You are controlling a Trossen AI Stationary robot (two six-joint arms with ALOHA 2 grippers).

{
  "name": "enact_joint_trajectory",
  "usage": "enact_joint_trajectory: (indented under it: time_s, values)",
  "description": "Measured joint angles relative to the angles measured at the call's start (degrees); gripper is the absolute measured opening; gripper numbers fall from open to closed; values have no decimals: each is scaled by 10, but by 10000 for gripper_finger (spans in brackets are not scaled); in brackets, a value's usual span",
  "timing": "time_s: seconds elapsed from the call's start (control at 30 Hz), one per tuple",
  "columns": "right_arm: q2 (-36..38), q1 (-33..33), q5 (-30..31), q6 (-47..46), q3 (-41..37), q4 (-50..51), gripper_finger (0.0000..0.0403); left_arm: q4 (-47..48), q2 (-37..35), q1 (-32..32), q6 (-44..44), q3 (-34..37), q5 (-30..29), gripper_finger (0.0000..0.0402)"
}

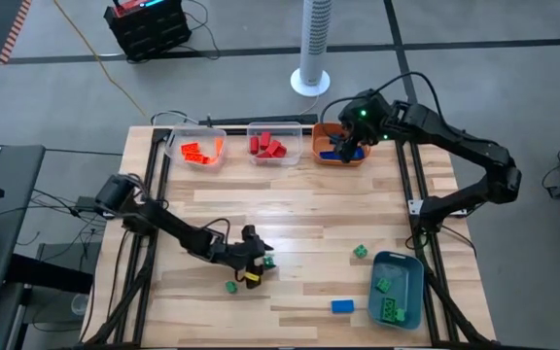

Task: Sort blocks
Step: Put the green game piece into the blue bin

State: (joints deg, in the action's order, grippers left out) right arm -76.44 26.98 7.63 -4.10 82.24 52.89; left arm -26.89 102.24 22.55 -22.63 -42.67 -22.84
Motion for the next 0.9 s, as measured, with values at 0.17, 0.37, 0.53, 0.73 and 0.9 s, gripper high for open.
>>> enact_joint_trajectory:
  time_s: [0.17, 0.37, 0.53, 0.73, 0.9]
  values:
    - [0, 0, 0, 0, 0, 0, 244, -8, 42, 0, -7, 0, 17, 249]
    - [0, 0, -1, 6, 0, 5, 244, -10, 55, 0, -15, -1, 23, 245]
    - [0, 0, -1, 15, 0, 12, 244, 10, 42, -1, -7, -2, 33, 165]
    - [6, 0, -2, 4, 0, 15, 244, 88, 2, -1, 20, -13, 41, 132]
    - [8, -15, -50, -14, 0, 56, 244, 95, -81, -28, 93, -18, 32, 132]
